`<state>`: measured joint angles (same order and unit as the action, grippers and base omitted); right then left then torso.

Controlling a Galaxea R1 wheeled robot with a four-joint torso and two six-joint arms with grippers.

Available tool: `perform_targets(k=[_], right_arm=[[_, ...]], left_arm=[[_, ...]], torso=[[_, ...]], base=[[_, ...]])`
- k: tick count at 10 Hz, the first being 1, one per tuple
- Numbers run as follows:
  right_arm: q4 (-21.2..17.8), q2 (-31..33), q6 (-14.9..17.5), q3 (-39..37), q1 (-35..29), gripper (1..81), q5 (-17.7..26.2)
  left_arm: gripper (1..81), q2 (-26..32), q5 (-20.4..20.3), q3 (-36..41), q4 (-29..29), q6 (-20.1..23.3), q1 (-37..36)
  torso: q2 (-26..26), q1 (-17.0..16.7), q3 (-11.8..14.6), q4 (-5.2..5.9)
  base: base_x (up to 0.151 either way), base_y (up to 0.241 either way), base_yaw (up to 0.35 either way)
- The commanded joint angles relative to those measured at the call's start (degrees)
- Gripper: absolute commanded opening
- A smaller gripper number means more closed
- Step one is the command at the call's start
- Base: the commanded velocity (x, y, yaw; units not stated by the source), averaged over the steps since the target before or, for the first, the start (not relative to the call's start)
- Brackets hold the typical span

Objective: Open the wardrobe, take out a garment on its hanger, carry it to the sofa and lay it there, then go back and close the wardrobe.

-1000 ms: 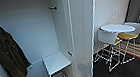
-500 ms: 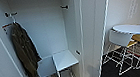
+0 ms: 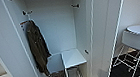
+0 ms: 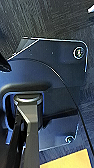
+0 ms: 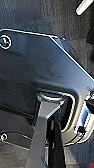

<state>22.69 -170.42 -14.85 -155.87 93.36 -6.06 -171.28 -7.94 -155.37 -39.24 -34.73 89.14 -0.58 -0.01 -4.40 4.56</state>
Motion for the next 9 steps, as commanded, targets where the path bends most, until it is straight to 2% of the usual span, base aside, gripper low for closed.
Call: perform_targets(k=[1, 6, 9], right_arm=[[-0.1, 0.3, -0.1, 0.0, -1.5, 81.1, 2.7], [-0.2, 0.3, -0.1, 0.0, -1.5, 81.1, 2.6], [-0.1, 0.3, -0.1, 0.0, -1.5, 81.1, 2.5]], left_arm=[[81.1, 0.1, 2.5, -0.1, -0.3, 0.1, -1.6], [81.1, 0.0, 2.9, -0.1, -0.4, 0.2, -1.6], [81.1, -0.2, 3.2, -0.1, -0.4, 0.2, -1.7]], torso=[[0.0, 0.0, 0.0, 0.0], [0.0, 0.0, 0.0, 0.0], [0.0, 0.0, 0.0, 0.0]], base=[[0.0, 0.0, 0.277], [0.0, 0.0, 0.267], [0.0, 0.0, 0.194]])
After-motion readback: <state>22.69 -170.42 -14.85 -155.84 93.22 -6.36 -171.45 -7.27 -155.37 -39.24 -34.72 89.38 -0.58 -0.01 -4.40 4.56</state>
